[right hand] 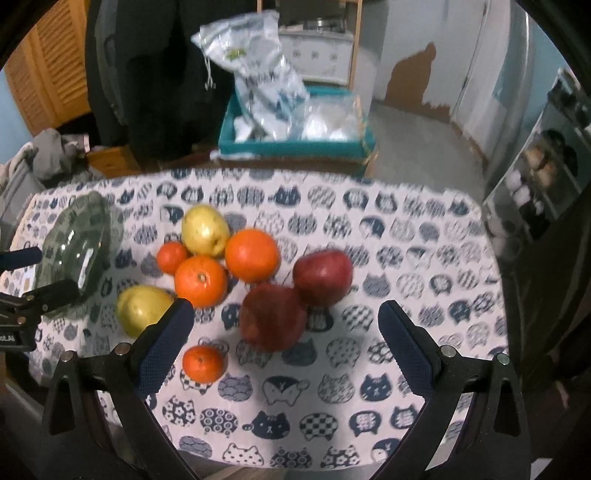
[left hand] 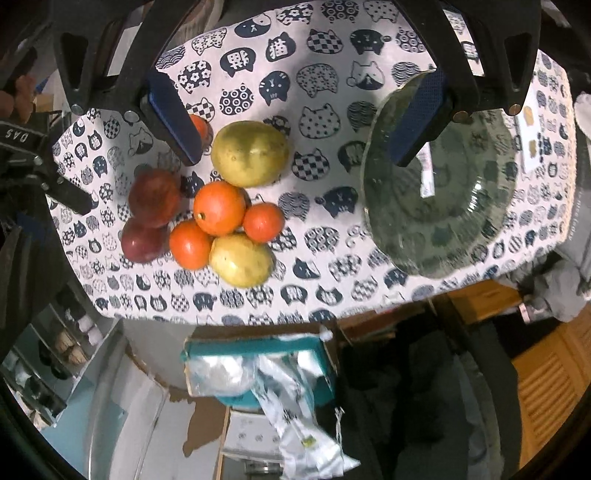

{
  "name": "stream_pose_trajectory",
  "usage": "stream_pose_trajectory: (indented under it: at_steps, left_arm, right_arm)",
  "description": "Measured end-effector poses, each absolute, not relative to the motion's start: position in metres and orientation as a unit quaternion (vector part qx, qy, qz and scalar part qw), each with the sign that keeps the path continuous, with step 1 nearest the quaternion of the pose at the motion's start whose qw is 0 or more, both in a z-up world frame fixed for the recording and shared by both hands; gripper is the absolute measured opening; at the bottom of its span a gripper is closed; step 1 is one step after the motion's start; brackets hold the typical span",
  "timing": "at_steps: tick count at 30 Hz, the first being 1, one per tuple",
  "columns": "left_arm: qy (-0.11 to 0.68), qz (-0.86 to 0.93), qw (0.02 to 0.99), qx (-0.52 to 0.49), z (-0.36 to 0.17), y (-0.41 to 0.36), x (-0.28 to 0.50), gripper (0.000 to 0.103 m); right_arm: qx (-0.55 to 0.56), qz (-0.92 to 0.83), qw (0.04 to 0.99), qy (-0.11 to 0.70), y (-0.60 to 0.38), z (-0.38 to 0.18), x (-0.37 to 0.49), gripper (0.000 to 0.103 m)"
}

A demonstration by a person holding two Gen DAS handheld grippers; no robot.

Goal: Organize fruits
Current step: 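Move left tool toward the large yellow-green fruit while right tool approaches a red apple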

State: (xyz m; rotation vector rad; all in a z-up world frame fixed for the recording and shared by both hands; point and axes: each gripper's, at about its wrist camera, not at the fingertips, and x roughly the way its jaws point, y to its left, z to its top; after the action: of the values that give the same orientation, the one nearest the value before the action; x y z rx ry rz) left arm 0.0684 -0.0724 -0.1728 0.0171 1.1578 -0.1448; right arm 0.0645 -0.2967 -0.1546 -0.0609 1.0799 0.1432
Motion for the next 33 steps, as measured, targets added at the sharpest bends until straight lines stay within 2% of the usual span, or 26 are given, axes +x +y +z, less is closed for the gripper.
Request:
stream_pose_trajectory:
  at_steps: [11, 20, 28, 31, 33]
  left_arm:
    - [0.597, -0.083, 0.798, 0.006, -0.221, -0.094, 0.08, 0.102]
    - [0.624, -0.082, 0.777, 0.018, -0.255, -0.111, 0.09, 0.102]
    - [0.652, -0.095, 0.752, 0.0, -0.281, -0.118, 0.099, 0.09]
    - [0.658, -0.107, 0.745, -0.013, -0.286, -0.12, 0.101, 0.081]
    - [0.658, -0.11, 0.745, -0.017, -0.287, -0.121, 0.101, 0.08]
  right_arm:
    - [-0.012, 0.065, 0.814, 0.578, -0.303, -0.208, 0.072, 0.099]
    - [-0.003, 0.071, 0.801, 0.595, -0.307, -0.231, 0.081, 0.099]
    - [-0.006, 0.079, 0.794, 0.602, -0.301, -0.247, 0.092, 0.099]
    - [-0.003, 0.082, 0.789, 0.609, -0.299, -0.256, 0.096, 0.099]
    - [-0.002, 0.084, 0.784, 0.615, -0.297, -0.263, 0.1, 0.099]
